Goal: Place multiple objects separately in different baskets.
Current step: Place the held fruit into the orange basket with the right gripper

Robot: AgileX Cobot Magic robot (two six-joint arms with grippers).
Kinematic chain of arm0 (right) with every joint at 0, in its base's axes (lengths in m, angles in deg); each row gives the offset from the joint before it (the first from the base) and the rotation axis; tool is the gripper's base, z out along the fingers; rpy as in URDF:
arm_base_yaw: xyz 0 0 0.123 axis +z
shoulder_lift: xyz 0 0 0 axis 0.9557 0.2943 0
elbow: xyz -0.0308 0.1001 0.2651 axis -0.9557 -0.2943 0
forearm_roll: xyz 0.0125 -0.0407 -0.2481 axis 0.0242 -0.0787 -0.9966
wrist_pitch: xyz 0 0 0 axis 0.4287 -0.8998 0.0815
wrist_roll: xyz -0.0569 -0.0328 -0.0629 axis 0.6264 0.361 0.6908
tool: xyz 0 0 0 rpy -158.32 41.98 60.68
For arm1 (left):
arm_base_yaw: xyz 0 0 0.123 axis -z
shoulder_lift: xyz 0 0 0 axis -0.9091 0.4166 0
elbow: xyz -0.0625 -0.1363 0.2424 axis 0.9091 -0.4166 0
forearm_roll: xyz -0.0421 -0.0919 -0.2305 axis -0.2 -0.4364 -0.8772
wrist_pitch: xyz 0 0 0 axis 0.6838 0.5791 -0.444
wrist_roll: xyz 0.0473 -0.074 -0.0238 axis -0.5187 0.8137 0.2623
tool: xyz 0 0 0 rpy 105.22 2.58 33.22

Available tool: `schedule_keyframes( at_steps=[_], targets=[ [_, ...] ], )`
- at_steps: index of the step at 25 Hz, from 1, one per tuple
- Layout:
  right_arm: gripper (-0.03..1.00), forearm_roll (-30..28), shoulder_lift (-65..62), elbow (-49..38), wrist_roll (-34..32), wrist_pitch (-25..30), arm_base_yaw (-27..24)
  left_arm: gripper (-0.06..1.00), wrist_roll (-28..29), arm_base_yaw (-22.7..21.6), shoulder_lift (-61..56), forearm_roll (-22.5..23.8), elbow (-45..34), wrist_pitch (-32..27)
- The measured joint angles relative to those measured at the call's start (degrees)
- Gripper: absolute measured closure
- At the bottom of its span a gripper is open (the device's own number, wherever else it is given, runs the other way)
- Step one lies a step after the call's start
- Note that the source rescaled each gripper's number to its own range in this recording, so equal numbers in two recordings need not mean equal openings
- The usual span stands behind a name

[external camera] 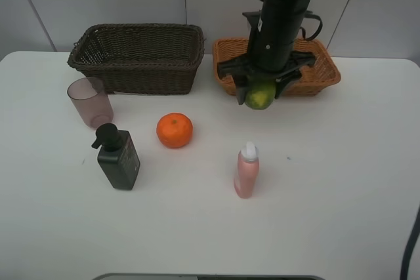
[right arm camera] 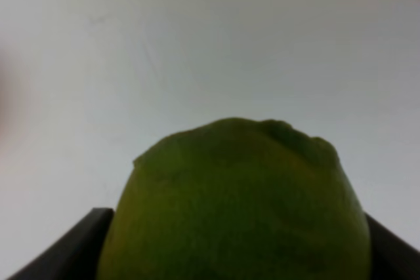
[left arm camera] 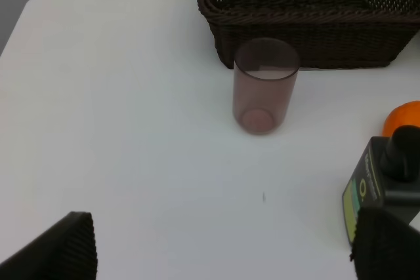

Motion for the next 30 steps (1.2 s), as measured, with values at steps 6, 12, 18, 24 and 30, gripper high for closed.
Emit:
schedule_keyframes(
  at_steps=[6, 12, 18, 24, 30],
  targets=[
    [0.45, 0.02, 0.00, 6.98, 2.08, 0.33, -2.12, -0.06, 0.00, 0.00, 0.00, 0.00, 0.00, 0.00],
    [0.45, -0.10, 1.42, 12.91, 4.14, 0.45, -3.49, -0.06, 0.00, 0.00, 0.00, 0.00, 0.00, 0.00],
    [0.45, -0.41, 7.37, 20.07, 6.06, 0.42, -4.38, -0.06, 0.00, 0.00, 0.00, 0.00, 0.00, 0.00],
    [0.45, -1.57, 11.38, 22.92, 6.19, -5.33, -4.99, -0.06, 0.00, 0.00, 0.00, 0.00, 0.00, 0.00],
    [0.45, -5.24, 13.97, 23.04, 6.25, -10.37, -4.99, -0.06, 0.00, 0.00, 0.00, 0.00, 0.00, 0.00]
  ],
)
